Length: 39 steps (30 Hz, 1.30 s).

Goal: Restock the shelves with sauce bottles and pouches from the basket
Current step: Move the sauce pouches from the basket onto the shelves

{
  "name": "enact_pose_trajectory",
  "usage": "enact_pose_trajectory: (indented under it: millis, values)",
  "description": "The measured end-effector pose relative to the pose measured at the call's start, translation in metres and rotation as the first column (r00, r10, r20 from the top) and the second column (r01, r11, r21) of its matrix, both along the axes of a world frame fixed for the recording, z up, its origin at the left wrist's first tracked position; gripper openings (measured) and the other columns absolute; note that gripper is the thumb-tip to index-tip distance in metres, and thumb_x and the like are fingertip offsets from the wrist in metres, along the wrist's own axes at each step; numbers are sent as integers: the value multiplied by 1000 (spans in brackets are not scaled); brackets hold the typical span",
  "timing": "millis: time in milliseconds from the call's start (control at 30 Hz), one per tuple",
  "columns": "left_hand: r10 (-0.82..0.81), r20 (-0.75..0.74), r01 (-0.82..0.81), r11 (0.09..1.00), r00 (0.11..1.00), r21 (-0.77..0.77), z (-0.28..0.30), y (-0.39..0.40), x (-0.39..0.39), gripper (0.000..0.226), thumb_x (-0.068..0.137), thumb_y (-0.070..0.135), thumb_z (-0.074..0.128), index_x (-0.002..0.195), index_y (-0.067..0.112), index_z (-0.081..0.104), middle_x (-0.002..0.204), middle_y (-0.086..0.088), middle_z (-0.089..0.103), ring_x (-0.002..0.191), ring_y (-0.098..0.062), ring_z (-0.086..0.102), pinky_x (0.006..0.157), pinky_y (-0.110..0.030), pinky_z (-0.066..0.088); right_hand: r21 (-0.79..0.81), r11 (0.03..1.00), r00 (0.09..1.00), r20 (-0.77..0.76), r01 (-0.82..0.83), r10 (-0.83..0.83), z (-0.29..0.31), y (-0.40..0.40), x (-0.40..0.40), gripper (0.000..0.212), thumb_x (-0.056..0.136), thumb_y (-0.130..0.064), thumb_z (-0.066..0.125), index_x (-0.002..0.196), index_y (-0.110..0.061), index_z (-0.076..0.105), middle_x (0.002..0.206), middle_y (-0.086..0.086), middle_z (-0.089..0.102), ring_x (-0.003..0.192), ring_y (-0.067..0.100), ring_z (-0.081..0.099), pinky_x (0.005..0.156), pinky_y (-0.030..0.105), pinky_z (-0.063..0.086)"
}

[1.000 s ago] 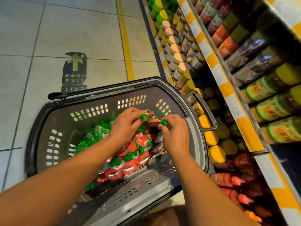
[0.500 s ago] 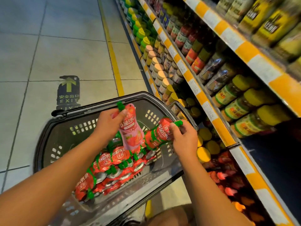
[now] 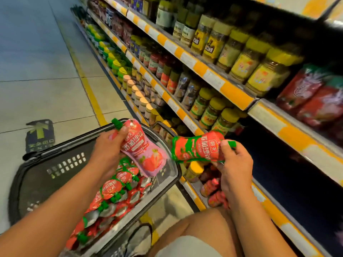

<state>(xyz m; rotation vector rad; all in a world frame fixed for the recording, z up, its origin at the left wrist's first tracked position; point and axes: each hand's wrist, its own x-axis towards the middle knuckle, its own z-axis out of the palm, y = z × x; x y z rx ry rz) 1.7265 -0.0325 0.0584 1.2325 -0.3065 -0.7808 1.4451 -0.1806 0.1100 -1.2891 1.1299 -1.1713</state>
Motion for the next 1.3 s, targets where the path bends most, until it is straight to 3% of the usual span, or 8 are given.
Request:
enact_pose_trajectory:
  millis: [133,233,433,533,700,933,1067,1300]
  values:
    - [-89,-1,89,995,996,-36,22,-13,-41,22,101,33,65,100,12,69,94,-8,79,84,-19,76,81,-45,59,-28,990,984,118,136,-132,27,13,-58,9,96,-25,69,88,-22,73,84,4,71,80,18,70,66,40,60]
    - [-148,16,148,986,989,-76,39,-25,-75,23,100,33,66,94,11,68,90,-9,79,80,-19,77,71,-43,63,-55,969,960,164,239,-227,47,24,-103,13,98,-19,67,87,-22,71,82,3,70,82,21,69,73,46,63]
    - [-277,52,281,952,960,-118,67,-52,-153,26,99,34,66,95,8,65,88,-10,77,79,-19,76,74,-45,63,-144,909,910,206,391,-359,68,45,-198,15,100,-18,67,87,-24,72,86,-2,73,85,18,68,90,59,57]
    - [-343,79,350,930,936,-114,76,-66,-195,34,98,39,67,100,5,66,93,-13,76,84,-21,75,71,-44,63,-163,872,881,205,461,-427,69,54,-248,21,100,-17,66,83,-26,73,81,-4,73,80,15,69,87,61,58]
    - [-462,108,473,872,880,-123,85,-85,-275,23,101,31,65,97,9,68,85,-8,77,78,-18,76,60,-35,61,-213,809,836,165,548,-523,62,75,-325,16,98,-19,68,83,-23,72,79,-1,71,79,18,66,84,64,57]
    - [-618,45,619,780,785,-90,77,-108,-374,24,103,29,63,100,6,69,88,-12,77,80,-20,77,64,-37,62,-157,732,748,143,664,-648,40,101,-401,9,99,-20,68,98,-14,73,91,8,76,85,20,73,85,55,62]
    - [-668,-18,667,744,744,-51,60,-121,-414,26,103,30,63,105,4,68,91,-15,75,81,-22,75,73,-44,63,-190,708,731,116,680,-672,28,112,-431,11,99,-17,67,89,-15,71,76,-6,72,71,6,64,64,26,54]
    - [-652,-213,650,755,728,-90,43,-146,-472,28,106,26,57,120,3,64,100,-14,72,86,-22,70,88,-48,57,-189,701,717,19,687,-697,22,128,-467,13,100,-27,67,89,-21,71,80,-5,75,70,1,68,56,17,53]
